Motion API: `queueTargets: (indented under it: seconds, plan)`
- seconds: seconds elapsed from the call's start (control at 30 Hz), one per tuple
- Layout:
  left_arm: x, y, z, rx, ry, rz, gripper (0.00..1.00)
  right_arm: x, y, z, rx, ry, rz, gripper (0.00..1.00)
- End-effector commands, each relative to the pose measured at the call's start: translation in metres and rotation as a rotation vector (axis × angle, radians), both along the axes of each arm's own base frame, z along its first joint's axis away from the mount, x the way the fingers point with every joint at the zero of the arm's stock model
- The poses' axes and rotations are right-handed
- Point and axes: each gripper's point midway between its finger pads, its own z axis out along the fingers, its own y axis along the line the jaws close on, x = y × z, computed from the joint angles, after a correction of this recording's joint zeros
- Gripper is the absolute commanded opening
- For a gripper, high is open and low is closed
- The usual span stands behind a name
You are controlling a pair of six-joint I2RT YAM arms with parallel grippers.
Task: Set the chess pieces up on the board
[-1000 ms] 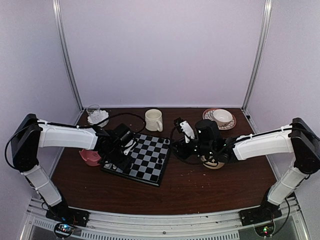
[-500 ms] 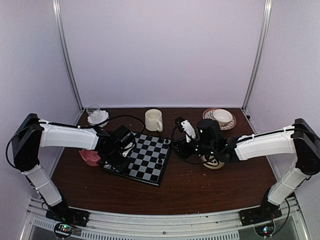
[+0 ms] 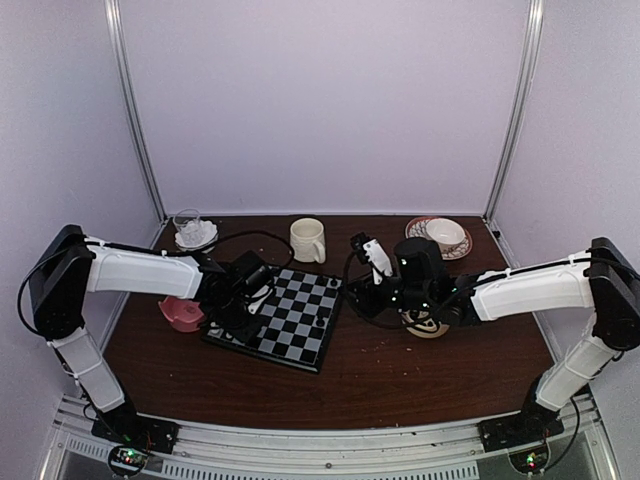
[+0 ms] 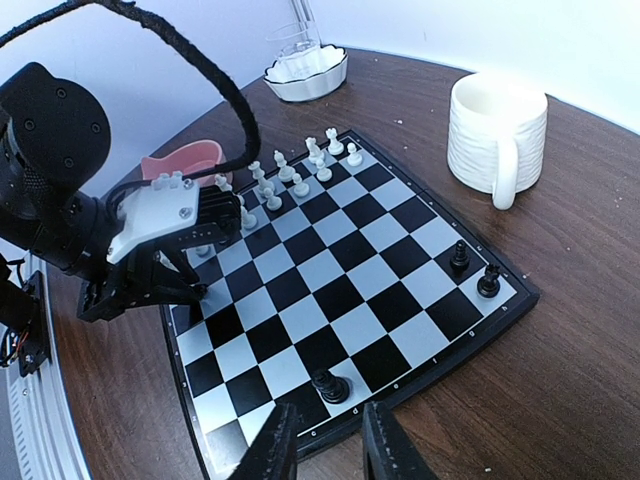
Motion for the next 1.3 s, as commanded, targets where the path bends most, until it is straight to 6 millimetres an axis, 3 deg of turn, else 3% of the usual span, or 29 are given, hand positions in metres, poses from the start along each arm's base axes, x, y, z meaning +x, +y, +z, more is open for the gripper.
queueTargets:
  seconds: [0.0, 0.3, 0.47, 0.7, 1.03, 1.27]
  plan:
    - [-0.005, -0.007, 0.003, -0.039, 0.010, -0.027, 0.15, -0.004, 0.002, 0.009, 0.025, -0.018, 0.014, 0.25]
    - [-0.007, -0.024, 0.013, -0.147, -0.002, -0.074, 0.10, -0.008, 0.006, 0.011, 0.061, 0.003, 0.040, 0.25]
    - [-0.006, -0.038, 0.019, -0.229, -0.033, -0.120, 0.10, -0.020, 0.023, 0.012, 0.118, 0.061, 0.124, 0.25]
    - [-0.004, -0.061, 0.027, -0.353, -0.065, -0.189, 0.09, -0.036, 0.049, -0.002, 0.132, 0.161, 0.219, 0.26]
    - [-0.008, -0.077, 0.066, -0.544, -0.229, -0.314, 0.09, -0.050, 0.072, -0.015, 0.153, 0.285, 0.278, 0.25]
    - [-0.019, -0.094, 0.080, -0.652, -0.264, -0.429, 0.09, -0.055, 0.084, -0.023, 0.189, 0.400, 0.282, 0.26]
